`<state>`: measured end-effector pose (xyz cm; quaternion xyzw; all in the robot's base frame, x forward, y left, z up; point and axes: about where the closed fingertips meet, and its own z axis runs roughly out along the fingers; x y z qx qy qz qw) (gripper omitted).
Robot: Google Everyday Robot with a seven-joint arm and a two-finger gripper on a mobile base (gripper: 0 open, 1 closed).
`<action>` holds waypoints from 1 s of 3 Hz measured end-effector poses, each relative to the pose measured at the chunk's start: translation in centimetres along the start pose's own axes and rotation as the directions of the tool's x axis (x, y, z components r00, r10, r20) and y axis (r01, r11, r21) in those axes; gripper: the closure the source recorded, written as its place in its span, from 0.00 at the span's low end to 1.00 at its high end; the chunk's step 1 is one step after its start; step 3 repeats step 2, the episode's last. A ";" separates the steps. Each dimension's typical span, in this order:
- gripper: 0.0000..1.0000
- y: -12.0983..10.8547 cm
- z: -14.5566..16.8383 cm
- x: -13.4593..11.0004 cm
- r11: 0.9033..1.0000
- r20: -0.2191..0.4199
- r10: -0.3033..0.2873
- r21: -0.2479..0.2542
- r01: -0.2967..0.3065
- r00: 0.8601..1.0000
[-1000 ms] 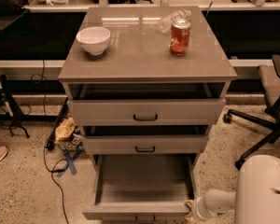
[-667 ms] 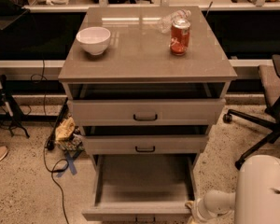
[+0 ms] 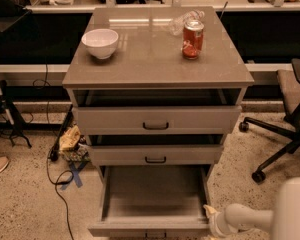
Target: Open bottom drawer
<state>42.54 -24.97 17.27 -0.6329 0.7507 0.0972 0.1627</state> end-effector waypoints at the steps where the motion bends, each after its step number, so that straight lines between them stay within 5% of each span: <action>1: 0.00 -2.5 -7.1 -0.8 0.992 0.134 -0.077 0.111 0.063 0.988; 2: 0.00 -2.8 -12.4 0.1 0.977 0.196 -0.128 0.195 0.090 0.972; 3: 0.00 -2.8 -12.4 0.1 0.977 0.196 -0.128 0.195 0.090 0.972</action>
Offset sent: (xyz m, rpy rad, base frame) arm 0.0029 -0.0917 0.1758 0.2216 -0.3762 0.0565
